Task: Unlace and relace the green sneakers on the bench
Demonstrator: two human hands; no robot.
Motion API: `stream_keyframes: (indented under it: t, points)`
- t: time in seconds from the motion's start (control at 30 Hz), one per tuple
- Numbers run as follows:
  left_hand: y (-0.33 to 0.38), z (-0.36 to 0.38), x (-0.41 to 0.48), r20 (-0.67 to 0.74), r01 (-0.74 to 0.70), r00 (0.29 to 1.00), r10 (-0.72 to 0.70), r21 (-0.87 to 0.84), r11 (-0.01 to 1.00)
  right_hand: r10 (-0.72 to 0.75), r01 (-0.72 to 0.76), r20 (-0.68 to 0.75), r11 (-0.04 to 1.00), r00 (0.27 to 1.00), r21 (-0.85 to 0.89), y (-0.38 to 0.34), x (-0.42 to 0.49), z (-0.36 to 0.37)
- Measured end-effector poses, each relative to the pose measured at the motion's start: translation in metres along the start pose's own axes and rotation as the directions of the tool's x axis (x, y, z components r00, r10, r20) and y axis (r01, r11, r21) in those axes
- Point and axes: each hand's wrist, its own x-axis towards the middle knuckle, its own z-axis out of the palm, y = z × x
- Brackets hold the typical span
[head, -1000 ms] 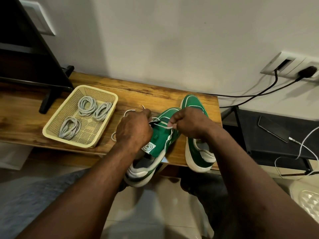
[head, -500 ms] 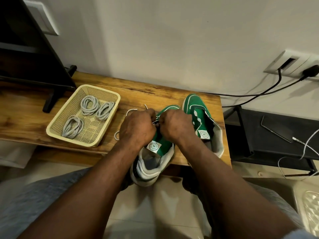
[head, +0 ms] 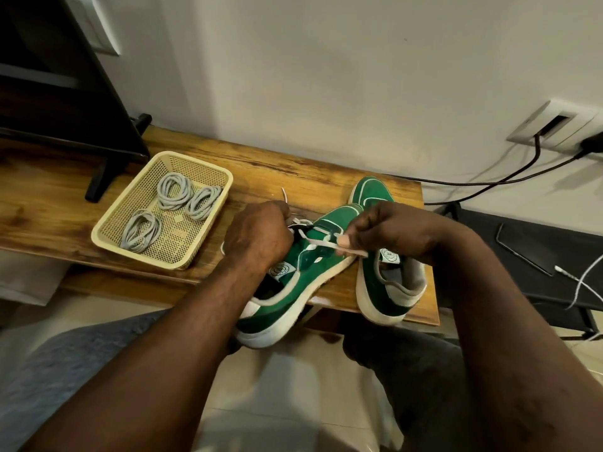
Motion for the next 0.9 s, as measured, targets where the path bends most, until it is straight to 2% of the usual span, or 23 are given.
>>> stream_keyframes:
  t: [0.03,0.1,0.17,0.2,0.3,0.37,0.5,0.57,0.6,0.67,0.73,0.8,0.9]
  points:
    - [0.0,-0.001,0.0,-0.001,0.001,1.0,-0.001,-0.008,1.0,0.064,-0.066,-0.078,0.998,0.995,-0.02,0.0,0.002,0.001]
    - [0.001,-0.002,-0.001,0.005,-0.006,1.0,0.006,-0.013,1.0,0.101,-0.111,-0.25,0.994,0.963,-0.024,-0.008,0.008,0.011]
    - [0.001,-0.004,-0.001,0.007,-0.009,1.0,0.009,-0.022,1.0,0.035,-0.113,-0.44,0.982,0.898,-0.151,-0.015,0.024,0.022]
    - [0.001,-0.004,-0.001,0.009,-0.011,1.0,0.012,-0.022,1.0,0.0,-0.123,-0.488,0.968,0.873,-0.22,-0.019,0.032,0.029]
    - [0.003,-0.005,-0.002,0.025,-0.02,0.999,0.021,-0.006,1.0,-0.004,-0.189,-0.457,0.907,0.89,-0.375,-0.028,0.056,0.052]
    - [0.002,-0.005,-0.002,0.039,-0.015,0.999,0.016,-0.026,1.0,0.005,-0.267,-0.469,0.827,0.883,-0.494,-0.03,0.065,0.065]
    - [0.003,-0.005,-0.004,0.038,0.007,0.999,-0.005,-0.055,0.998,0.029,-0.356,-0.527,0.768,0.85,-0.533,-0.034,0.07,0.073]
    - [0.004,-0.004,-0.004,0.036,0.019,0.999,-0.018,-0.03,0.999,0.008,-0.305,-0.487,0.789,0.873,-0.533,-0.035,0.068,0.071]
    - [0.004,-0.005,-0.005,0.037,0.023,0.999,-0.022,-0.012,1.0,-0.018,-0.233,-0.447,0.834,0.894,-0.5,-0.034,0.066,0.069]
    - [0.004,-0.008,-0.005,0.015,0.019,1.0,-0.019,0.032,0.999,-0.109,-0.029,-0.352,0.931,0.93,-0.365,-0.032,0.058,0.062]
    - [0.002,-0.011,-0.004,-0.033,0.004,0.999,-0.001,0.097,0.995,-0.173,0.138,-0.236,0.978,0.956,-0.156,-0.037,0.043,0.052]
    - [0.002,-0.013,-0.002,-0.057,0.001,0.998,0.007,0.139,0.99,-0.242,0.243,-0.052,0.97,0.969,0.014,-0.042,0.023,0.04]
    - [0.002,-0.012,0.001,-0.061,0.015,0.998,-0.009,0.1,0.995,-0.335,0.314,0.188,0.94,0.923,0.134,-0.037,0.002,0.021]
